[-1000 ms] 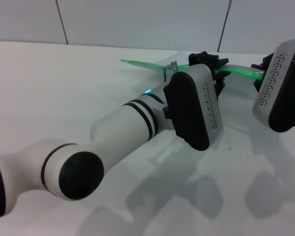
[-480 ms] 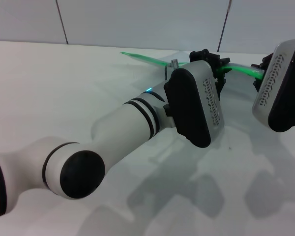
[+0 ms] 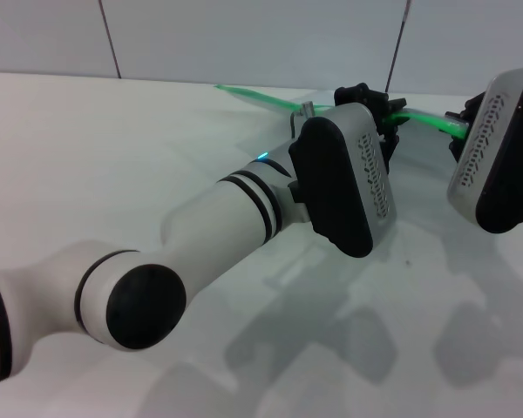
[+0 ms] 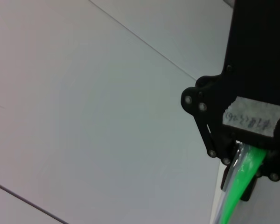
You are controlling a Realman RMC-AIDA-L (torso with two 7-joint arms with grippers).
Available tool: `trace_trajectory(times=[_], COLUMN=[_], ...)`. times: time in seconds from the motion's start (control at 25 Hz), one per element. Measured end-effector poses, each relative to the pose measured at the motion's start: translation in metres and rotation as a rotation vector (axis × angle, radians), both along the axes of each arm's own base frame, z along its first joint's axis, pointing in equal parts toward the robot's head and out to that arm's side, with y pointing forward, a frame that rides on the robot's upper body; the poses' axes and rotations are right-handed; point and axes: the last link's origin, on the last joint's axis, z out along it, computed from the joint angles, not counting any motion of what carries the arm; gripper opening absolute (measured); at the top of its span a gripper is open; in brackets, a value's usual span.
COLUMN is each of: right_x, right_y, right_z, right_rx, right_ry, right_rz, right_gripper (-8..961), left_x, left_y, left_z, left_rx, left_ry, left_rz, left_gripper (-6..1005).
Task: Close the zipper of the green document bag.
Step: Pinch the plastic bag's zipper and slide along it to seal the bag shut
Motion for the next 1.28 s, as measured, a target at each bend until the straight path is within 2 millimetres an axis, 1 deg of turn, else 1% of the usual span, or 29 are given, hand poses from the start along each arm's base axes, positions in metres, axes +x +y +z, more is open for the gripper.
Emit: trace_trajectory(times=[0.44, 1.28], right_x=[0.0013, 0.0022], right_y=[-0.0014, 0.0001], right_z=[0.0007, -0.0001], right_rx=[0.002, -0.001], right_ry=[0.001, -0.005], right_rz=[-0.003, -0.005], right_gripper=[76, 83], left_x=[-0.0027, -0.0015], left_y=[0.0015, 0.0036], left_z=[0.0021, 0.0027], left_rx=[0.013, 0.031], left_ry=[-0.004, 0.005], left_rz=[0.008, -0.009], left_gripper=[137, 220])
